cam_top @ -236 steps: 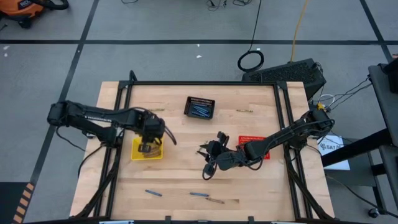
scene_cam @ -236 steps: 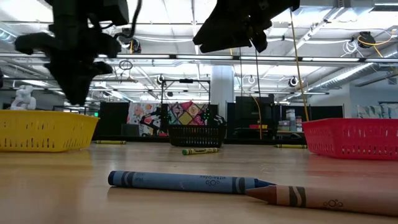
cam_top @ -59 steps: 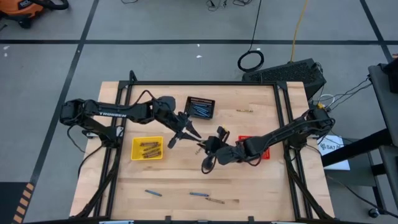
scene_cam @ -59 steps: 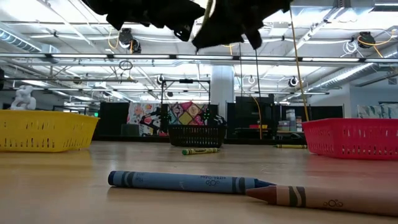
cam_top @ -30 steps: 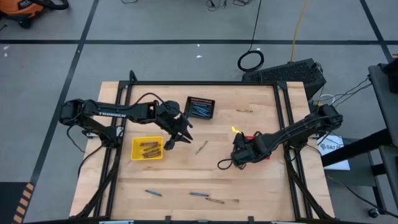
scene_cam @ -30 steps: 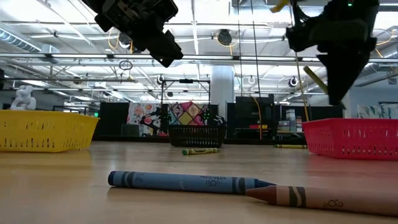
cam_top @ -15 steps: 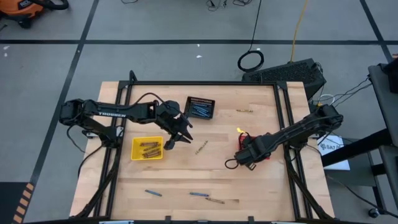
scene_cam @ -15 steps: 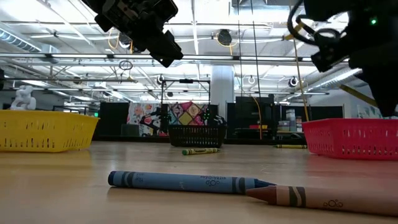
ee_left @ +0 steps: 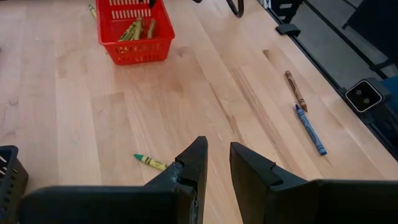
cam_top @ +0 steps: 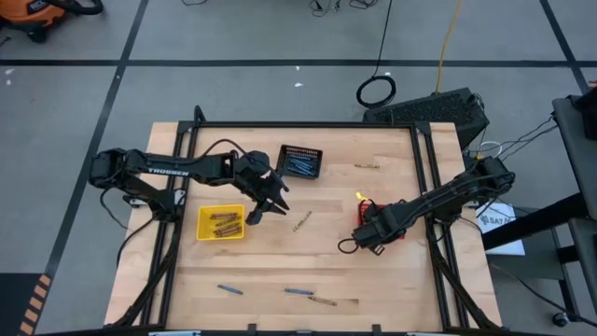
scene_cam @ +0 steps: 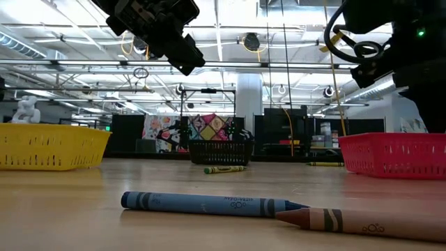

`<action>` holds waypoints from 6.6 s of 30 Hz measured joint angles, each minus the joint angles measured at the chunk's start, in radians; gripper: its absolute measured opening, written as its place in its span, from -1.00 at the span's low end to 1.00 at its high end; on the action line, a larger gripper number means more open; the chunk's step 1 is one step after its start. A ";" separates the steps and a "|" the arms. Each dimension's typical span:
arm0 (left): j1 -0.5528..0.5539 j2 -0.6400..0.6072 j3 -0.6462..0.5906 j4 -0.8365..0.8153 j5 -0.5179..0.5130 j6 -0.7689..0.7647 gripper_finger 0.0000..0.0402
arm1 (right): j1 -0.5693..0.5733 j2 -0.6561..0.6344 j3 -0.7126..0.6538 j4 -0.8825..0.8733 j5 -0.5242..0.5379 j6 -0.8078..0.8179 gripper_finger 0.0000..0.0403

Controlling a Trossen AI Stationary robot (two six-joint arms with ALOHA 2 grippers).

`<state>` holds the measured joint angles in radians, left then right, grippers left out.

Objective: Sort crayons
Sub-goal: Put the green crayon into the red bin

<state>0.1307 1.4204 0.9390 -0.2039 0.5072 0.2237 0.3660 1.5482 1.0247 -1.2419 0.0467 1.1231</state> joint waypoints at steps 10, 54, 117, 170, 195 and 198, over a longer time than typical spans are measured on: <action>-0.001 0.001 0.000 -0.038 -0.167 -0.006 -0.64 | 0.000 0.000 0.000 0.000 0.000 -0.009 -0.49; -0.090 0.271 0.070 0.017 -0.410 -0.426 -0.64 | -0.282 -0.004 0.209 -0.201 0.375 -0.166 -0.49; -0.231 0.571 0.127 0.075 -0.641 -0.703 -0.95 | -0.286 -0.004 0.208 -0.138 0.265 -0.234 -0.49; -0.146 0.132 0.121 0.332 -0.473 -0.240 -0.96 | 0.132 -0.004 0.208 0.639 0.940 -0.483 -0.49; -0.145 0.132 0.120 0.416 -0.436 -0.235 -0.96 | 0.105 -0.004 0.208 0.875 1.081 -0.428 -0.49; -0.146 0.132 0.120 0.415 -0.432 -0.231 -0.96 | 0.092 -0.004 0.208 0.879 1.079 -0.428 -0.49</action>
<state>-0.0154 1.5528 1.0592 0.2115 0.0750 -0.0077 0.4581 1.5444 1.2324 -0.3626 1.1260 0.6952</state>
